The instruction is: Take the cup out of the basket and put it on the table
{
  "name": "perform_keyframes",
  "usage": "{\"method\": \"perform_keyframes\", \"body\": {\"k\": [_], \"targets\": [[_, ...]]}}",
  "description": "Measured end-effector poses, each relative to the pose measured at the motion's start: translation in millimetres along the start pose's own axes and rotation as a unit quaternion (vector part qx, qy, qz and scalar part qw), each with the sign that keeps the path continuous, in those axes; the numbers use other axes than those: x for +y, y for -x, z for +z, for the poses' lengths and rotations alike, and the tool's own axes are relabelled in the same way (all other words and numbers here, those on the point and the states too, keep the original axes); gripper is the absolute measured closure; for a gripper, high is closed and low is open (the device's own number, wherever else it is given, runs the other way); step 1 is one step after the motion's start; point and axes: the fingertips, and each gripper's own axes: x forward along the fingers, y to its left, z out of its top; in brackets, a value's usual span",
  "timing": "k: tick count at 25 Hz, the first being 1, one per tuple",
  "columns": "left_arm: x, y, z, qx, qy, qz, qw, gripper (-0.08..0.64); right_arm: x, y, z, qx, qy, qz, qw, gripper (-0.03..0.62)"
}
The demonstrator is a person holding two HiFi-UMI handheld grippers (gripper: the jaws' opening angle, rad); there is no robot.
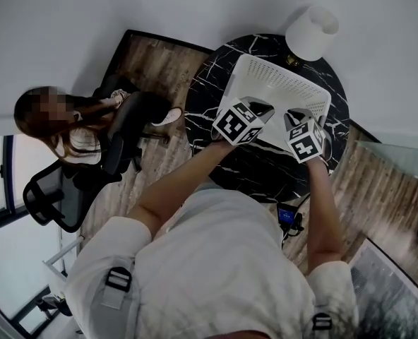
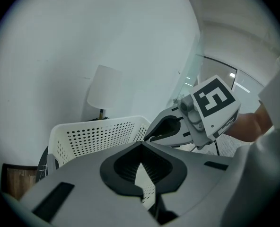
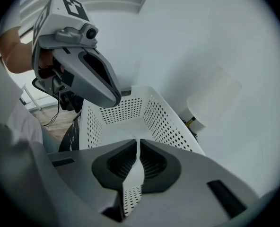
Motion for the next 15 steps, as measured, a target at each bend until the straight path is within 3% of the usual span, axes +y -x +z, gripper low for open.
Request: {"method": "perform_keyframes", "body": {"k": [15], "targets": [[-49.2, 51.7, 23.8, -0.066, -0.023, 0.003, 0.9976, 0.555, 13.8, 83.8, 15.3, -0.046, -0.007, -0.046, 0.998, 0.566]]}}
